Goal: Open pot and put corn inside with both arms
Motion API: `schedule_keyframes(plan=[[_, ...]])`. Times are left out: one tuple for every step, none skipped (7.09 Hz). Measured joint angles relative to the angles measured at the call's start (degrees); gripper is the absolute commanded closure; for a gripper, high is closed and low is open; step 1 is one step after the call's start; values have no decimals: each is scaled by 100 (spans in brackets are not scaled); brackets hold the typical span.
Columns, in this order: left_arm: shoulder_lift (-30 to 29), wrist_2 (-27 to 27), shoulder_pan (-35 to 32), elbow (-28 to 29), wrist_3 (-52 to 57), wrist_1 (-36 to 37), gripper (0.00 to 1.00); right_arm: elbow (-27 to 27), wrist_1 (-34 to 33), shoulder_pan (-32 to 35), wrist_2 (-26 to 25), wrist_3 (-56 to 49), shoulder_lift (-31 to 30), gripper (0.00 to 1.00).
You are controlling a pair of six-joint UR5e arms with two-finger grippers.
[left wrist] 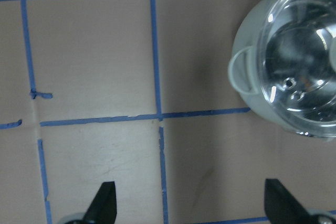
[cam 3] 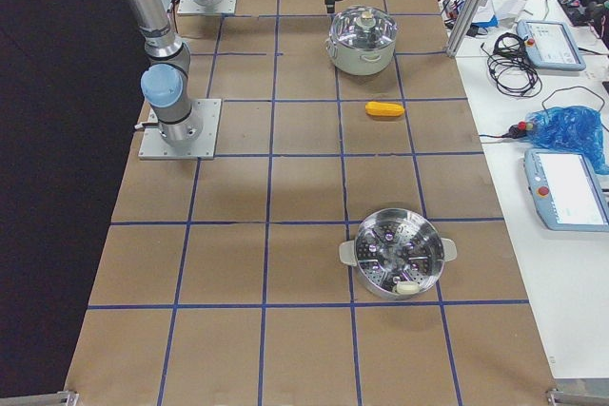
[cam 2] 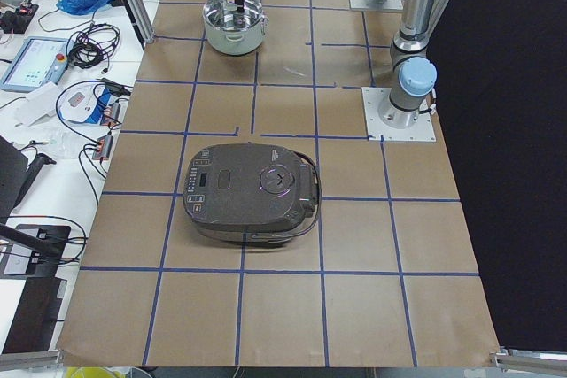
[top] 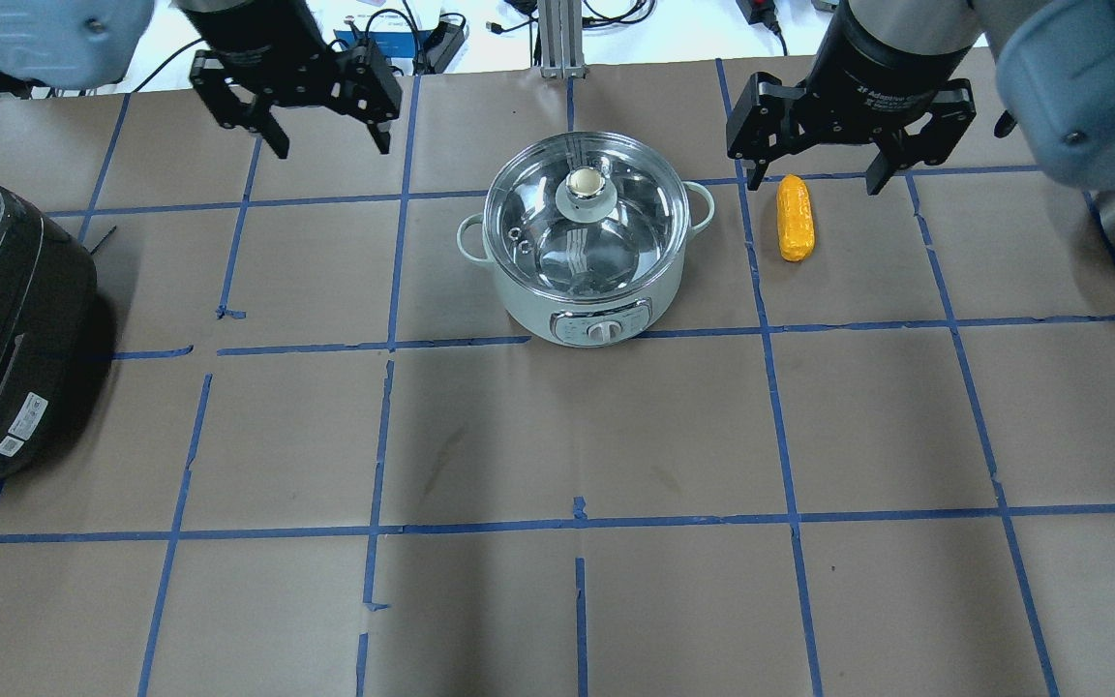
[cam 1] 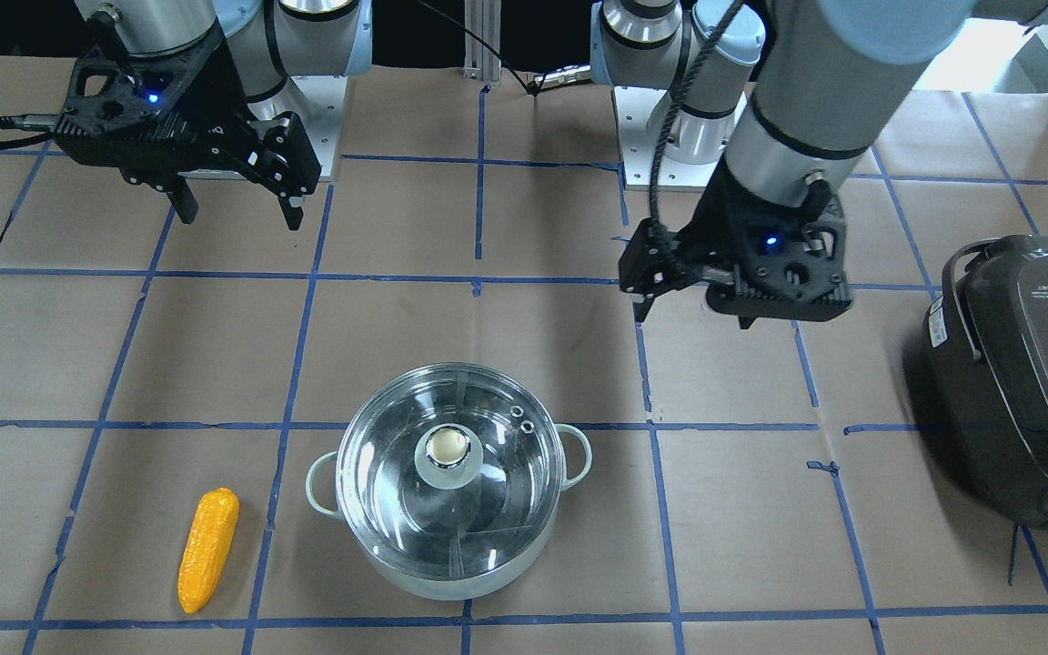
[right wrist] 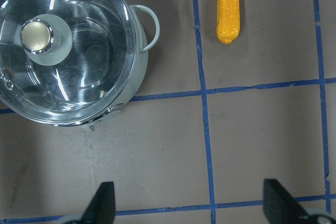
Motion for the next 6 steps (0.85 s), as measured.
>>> schedule_keyframes(plan=[[-428, -2, -365, 227, -548, 307, 0, 0, 0, 0, 0, 0, 0, 0], [-859, -3, -709, 384, -1100, 718, 0, 0, 0, 0, 0, 0, 0, 0], [-1225, -10, -965, 485, -1582, 1081, 0, 0, 0, 0, 0, -2, 0, 0], [-1473, -133, -1099, 538, -1981, 1311, 0, 0, 0, 0, 0, -6, 0, 0], [-1618, -330, -1150, 552, -2268, 1460, 0, 0, 0, 0, 0, -8, 0, 0], [-1731, -452, -1167, 551, -2431, 1583, 0, 0, 2, 0, 0, -8, 0, 0]])
